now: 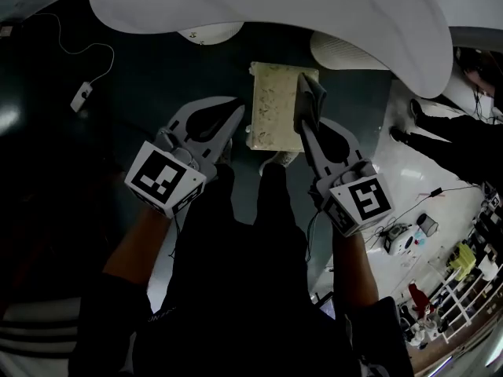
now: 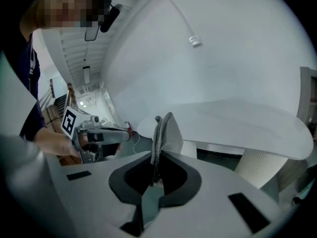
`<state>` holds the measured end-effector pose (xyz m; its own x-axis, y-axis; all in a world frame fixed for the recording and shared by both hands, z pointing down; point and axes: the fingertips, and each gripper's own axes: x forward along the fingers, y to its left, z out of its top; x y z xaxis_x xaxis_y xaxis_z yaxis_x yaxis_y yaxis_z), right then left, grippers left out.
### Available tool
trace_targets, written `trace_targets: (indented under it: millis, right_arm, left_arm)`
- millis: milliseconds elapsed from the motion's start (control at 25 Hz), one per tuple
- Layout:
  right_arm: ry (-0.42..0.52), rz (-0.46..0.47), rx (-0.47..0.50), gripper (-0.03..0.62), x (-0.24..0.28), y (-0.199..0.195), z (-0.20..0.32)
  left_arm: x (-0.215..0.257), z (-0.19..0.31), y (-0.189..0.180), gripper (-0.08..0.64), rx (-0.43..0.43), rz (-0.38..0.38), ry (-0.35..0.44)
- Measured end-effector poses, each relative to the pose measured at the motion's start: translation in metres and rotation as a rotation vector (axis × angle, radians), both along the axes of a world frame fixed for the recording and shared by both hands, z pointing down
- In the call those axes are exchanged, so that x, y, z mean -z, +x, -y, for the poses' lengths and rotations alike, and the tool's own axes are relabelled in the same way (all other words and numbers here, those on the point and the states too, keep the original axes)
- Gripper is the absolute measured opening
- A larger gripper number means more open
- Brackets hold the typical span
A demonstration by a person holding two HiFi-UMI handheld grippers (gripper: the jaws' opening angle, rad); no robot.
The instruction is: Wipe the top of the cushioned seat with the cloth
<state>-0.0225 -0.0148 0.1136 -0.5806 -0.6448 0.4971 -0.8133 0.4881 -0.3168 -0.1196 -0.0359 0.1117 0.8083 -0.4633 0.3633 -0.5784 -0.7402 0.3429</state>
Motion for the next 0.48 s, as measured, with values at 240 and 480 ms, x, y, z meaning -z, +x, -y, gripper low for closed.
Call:
trace_targets:
  millis: [240,480]
  right_arm:
    - [-0.023,-0.016,0.089,0.032,-0.068,0.011,0.02]
    - [-0.071,-0.057,0.141,0.032,-0.159,0.005,0.038]
  left_arm:
    - [-0.069,-0.001,0.01,0.008,0.069,0.067,-0.069]
    - [-0.133,-0.003,0.009,0.008,0.11,0.083,-0.138]
